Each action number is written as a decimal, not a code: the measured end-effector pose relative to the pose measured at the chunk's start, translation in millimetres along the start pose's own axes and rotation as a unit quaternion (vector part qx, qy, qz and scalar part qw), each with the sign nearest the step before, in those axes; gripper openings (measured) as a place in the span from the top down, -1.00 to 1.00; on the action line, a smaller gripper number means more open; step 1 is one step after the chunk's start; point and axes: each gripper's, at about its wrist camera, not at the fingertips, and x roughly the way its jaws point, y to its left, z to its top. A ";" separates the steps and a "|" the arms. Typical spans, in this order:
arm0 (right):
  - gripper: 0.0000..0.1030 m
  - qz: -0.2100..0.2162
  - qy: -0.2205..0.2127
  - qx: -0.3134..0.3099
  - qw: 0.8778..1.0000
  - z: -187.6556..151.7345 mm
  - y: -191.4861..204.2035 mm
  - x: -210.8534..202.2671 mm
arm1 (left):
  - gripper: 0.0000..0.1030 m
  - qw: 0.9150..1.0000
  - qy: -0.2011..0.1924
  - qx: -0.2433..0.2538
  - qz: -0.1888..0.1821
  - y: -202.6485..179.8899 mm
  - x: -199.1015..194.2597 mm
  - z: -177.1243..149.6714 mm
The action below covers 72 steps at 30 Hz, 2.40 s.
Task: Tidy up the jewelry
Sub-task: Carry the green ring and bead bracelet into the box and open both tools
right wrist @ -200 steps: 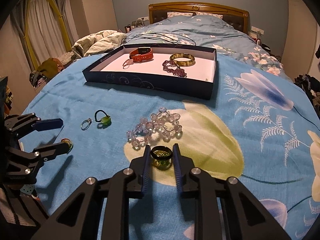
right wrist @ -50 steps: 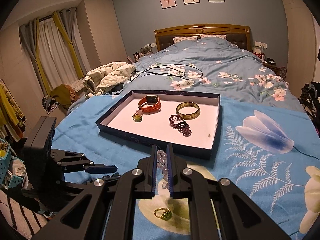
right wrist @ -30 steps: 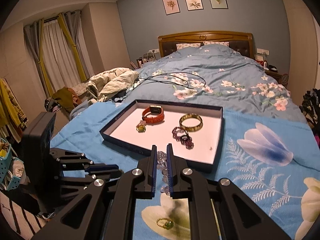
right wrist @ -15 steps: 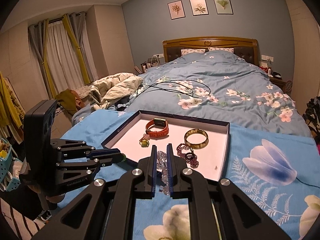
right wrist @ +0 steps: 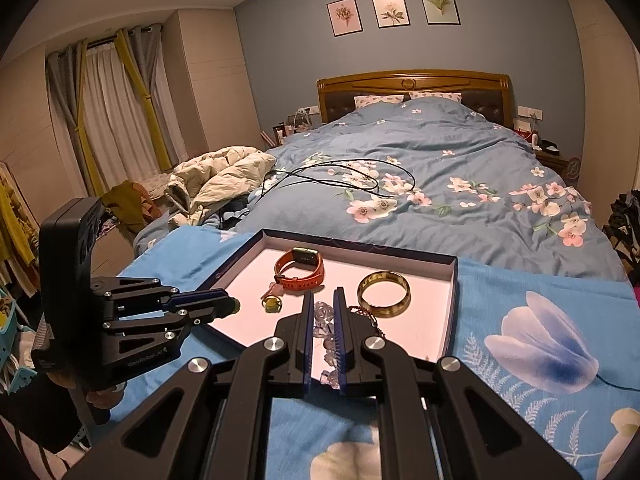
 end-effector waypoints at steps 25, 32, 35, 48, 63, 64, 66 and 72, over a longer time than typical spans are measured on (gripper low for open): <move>0.85 0.007 0.030 -0.005 1.000 11.6 -0.8 53.5 | 0.81 0.999 0.018 -0.023 0.042 20.4 40.0 14.2; 0.85 0.012 0.042 0.002 0.999 11.9 -2.6 68.5 | 0.81 0.998 0.027 -0.023 0.049 20.8 55.3 17.9; 0.85 0.013 0.046 0.005 0.999 11.8 -4.0 74.3 | 0.81 0.998 0.030 -0.024 0.051 21.1 59.5 18.0; 0.85 -0.001 0.060 0.022 0.998 11.8 -13.5 91.4 | 0.81 0.996 0.056 -0.036 0.058 29.2 84.5 15.2; 0.84 -0.042 0.088 0.037 0.994 2.7 -31.5 112.2 | 0.72 0.994 0.073 -0.038 0.067 31.6 100.9 13.6; 0.83 -0.045 0.089 0.037 0.994 2.1 -32.1 112.8 | 0.72 0.994 0.072 -0.037 0.068 31.5 100.8 13.7; 0.81 -0.047 0.091 0.040 0.994 1.0 -33.6 113.6 | 0.72 0.995 0.070 -0.036 0.068 28.5 101.3 14.2; 0.81 -0.053 0.093 0.044 0.993 -2.4 -36.1 113.2 | 0.65 0.995 0.067 -0.034 0.069 25.1 102.9 14.6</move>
